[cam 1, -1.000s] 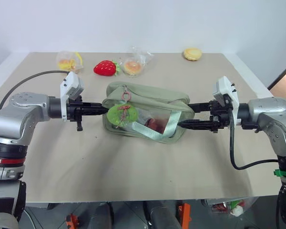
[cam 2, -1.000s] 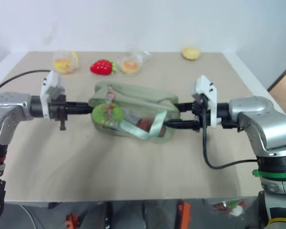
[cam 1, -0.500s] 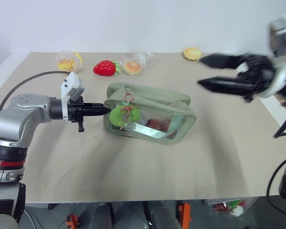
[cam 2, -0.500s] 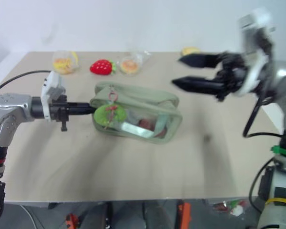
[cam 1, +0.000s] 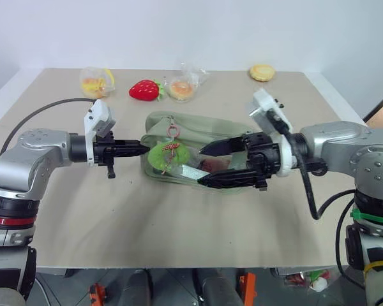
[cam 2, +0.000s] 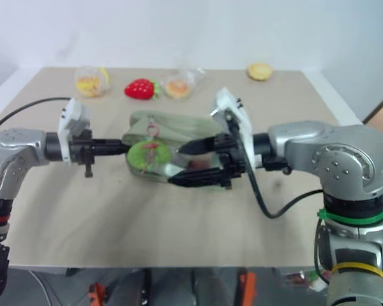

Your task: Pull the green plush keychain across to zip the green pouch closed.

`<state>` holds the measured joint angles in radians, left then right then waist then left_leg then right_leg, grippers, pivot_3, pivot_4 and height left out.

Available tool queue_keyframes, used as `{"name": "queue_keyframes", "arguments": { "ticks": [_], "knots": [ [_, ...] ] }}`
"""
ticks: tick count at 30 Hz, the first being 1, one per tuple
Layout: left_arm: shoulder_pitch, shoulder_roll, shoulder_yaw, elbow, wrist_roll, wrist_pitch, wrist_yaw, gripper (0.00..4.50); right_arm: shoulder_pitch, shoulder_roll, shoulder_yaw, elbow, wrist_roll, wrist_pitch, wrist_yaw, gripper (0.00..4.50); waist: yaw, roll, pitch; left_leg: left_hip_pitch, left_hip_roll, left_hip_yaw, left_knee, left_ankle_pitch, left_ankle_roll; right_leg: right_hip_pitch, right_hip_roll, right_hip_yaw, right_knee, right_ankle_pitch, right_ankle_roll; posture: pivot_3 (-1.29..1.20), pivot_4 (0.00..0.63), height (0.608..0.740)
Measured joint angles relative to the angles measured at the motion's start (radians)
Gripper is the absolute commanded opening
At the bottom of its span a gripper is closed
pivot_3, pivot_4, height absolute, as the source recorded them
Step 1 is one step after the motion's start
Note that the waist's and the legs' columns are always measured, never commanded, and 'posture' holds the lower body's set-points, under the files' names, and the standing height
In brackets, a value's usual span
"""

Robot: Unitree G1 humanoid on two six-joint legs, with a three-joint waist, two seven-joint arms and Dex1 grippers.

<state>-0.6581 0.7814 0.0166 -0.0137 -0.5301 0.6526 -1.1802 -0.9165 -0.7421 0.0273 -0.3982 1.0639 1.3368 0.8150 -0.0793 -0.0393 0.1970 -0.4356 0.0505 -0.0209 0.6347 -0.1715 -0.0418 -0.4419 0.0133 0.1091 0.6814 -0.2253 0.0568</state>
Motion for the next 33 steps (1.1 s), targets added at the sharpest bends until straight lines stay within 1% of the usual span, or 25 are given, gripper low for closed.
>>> {"name": "queue_keyframes", "arguments": {
  "ticks": [3, 8, 11, 13, 16, 18, 25, 29, 33],
  "knots": [
    [0.0, -0.004, 0.0, 0.0, 0.0, -0.001, 0.005, 0.0, -0.029, 0.014, 0.054, 0.012, -0.032, 0.013, -0.022, 4.44, 0.0, 0.0, 0.0, 0.0, 0.0, 0.0, 0.0, 0.0, 0.0, 0.0, 0.0, 0.0, 0.0, 0.0, 0.0, 0.0, 0.15, 0.74],
    [0.016, -0.008, 0.004, -0.008, 0.0, -0.004, 0.02, 0.0, -0.056, 0.015, 0.162, 0.047, -0.148, -0.018, -0.032, 4.44, 0.001, 0.0, 0.0, -0.001, 0.0, 0.0, 0.0, 0.0, 0.0, 0.0, 0.0, 0.0, 0.0, 0.0, 0.0, 0.0, 0.15, 0.74],
    [0.02, -0.008, 0.009, -0.014, -0.001, -0.004, 0.025, 0.0, -0.085, -0.004, 0.213, 0.054, -0.225, -0.072, -0.008, 4.44, 0.002, 0.0, 0.0, -0.001, 0.0, 0.0, 0.0, 0.0, 0.0, -0.001, 0.0, -0.001, 0.0, 0.0, 0.001, 0.0, 0.15, 0.74],
    [0.027, -0.008, 0.019, -0.025, -0.001, -0.004, 0.027, 0.0, -0.134, -0.039, 0.255, 0.075, -0.294, -0.132, 0.035, 4.44, 0.002, 0.0, 0.0, -0.001, 0.0, 0.0, 0.0, 0.0, 0.0, -0.001, 0.0, 0.0, 0.0, 0.0, 0.0, 0.0, 0.15, 0.74],
    [0.036, -0.008, 0.022, -0.035, -0.002, -0.004, 0.034, 0.0, -0.205, -0.059, 0.258, 0.112, -0.357, -0.19, 0.088, 4.44, 0.002, 0.0, 0.0, -0.001, 0.0, 0.0, 0.0, 0.0, 0.0, -0.001, 0.0, -0.001, 0.0, -0.001, -0.001, 0.0, 0.15, 0.74],
    [0.037, -0.008, 0.022, -0.036, -0.001, -0.004, 0.036, 0.0, -0.225, -0.055, 0.262, 0.127, -0.385, -0.216, 0.117, 4.44, 0.002, 0.0, 0.0, -0.001, 0.0, 0.0, 0.0, 0.0, 0.0, -0.001, 0.0, -0.001, 0.0, -0.001, -0.002, 0.0, 0.15, 0.74],
    [0.036, -0.01, 0.022, -0.036, -0.001, -0.004, 0.037, 0.0, -0.239, -0.012, 0.284, 0.153, -0.436, -0.234, 0.161, 4.44, 0.002, 0.0, 0.0, -0.001, 0.0, 0.0, 0.0, 0.0, 0.0, -0.001, 0.0, -0.001, 0.0, -0.001, -0.001, 0.0, 0.15, 0.74],
    [0.037, -0.013, 0.022, -0.036, -0.001, -0.005, 0.037, 0.0, -0.238, -0.01, 0.285, 0.139, -0.437, -0.229, 0.205, 4.44, 0.002, 0.0, 0.0, -0.002, 0.0, 0.0, 0.0, 0.0, 0.0, -0.001, 0.0, -0.001, 0.0, 0.0, 0.0, 0.0, 0.15, 0.74],
    [0.037, -0.015, 0.022, -0.036, -0.001, -0.013, 0.037, 0.0, -0.237, -0.01, 0.319, 0.122, -0.447, -0.231, 0.234, 4.44, 0.002, 0.0, 0.0, -0.001, 0.0, 0.0, 0.0, 0.0, 0.0, -0.001, 0.0, -0.001, 0.0, -0.001, 0.0, 0.0, 0.15, 0.74]
  ]
}}
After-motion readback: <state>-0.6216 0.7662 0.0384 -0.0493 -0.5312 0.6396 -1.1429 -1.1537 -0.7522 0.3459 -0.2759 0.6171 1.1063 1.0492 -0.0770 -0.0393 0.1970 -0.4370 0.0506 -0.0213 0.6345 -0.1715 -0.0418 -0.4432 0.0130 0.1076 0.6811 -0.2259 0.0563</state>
